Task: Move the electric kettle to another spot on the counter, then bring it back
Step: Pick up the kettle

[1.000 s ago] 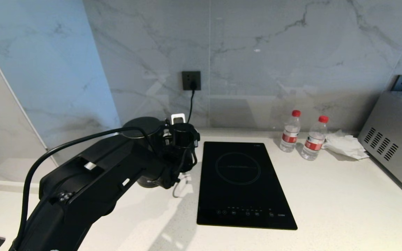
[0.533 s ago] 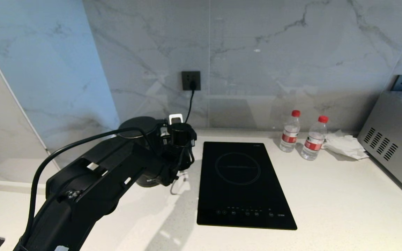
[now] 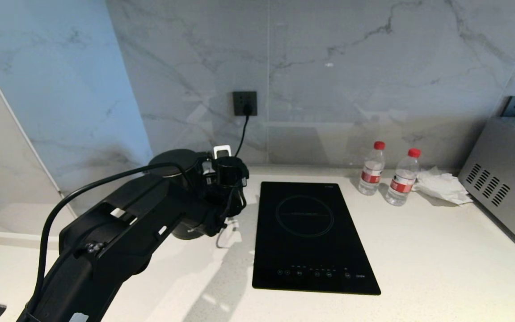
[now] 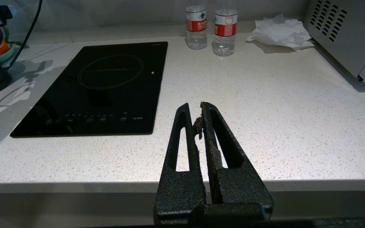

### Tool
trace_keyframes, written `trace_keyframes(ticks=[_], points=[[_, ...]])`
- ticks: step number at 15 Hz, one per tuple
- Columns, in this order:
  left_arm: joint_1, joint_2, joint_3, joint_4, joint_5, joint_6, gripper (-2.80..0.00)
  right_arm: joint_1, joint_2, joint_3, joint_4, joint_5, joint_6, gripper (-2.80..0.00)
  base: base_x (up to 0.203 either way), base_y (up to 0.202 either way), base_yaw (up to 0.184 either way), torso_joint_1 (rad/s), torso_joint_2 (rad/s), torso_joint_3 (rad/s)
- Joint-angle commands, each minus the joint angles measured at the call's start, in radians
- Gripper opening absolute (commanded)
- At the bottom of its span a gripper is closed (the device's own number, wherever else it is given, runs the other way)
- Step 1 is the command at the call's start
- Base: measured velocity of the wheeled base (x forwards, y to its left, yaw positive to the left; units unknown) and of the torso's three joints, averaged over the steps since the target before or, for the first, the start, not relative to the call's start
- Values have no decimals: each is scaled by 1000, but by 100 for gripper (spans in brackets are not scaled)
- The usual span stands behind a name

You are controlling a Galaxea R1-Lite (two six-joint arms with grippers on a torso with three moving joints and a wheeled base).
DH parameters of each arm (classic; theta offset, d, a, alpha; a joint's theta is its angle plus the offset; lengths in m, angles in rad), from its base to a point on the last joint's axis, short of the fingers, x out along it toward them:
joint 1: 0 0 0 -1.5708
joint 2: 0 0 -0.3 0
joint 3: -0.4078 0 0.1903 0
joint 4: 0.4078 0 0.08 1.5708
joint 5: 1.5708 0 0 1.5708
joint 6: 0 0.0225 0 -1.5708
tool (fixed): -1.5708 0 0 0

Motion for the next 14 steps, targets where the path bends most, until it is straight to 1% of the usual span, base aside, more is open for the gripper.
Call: trace_keyframes(ticks=[1,4,5,11,14], points=[[1,1,4,-5,4,-2,0,0,2,0,-1,-1,0,-280,0,0,0,0,0,0],[-2,3,7,-9,29,-2,0,0,2,0,-1,-2,0,-280,0,0,0,0,0,0],[-2,1,9,-10,29,-2,-280,0,2,0,-1,0,0,-280,0,0,0,0,0,0],[-1,0,16,-12,29,-2,-280,1,2,0,-1,0,0,-280,0,0,0,0,0,0],[-3,-17,71,-30,28,-5,-280,1,2,0,-1,-1,0,-280,0,0,0,0,0,0]])
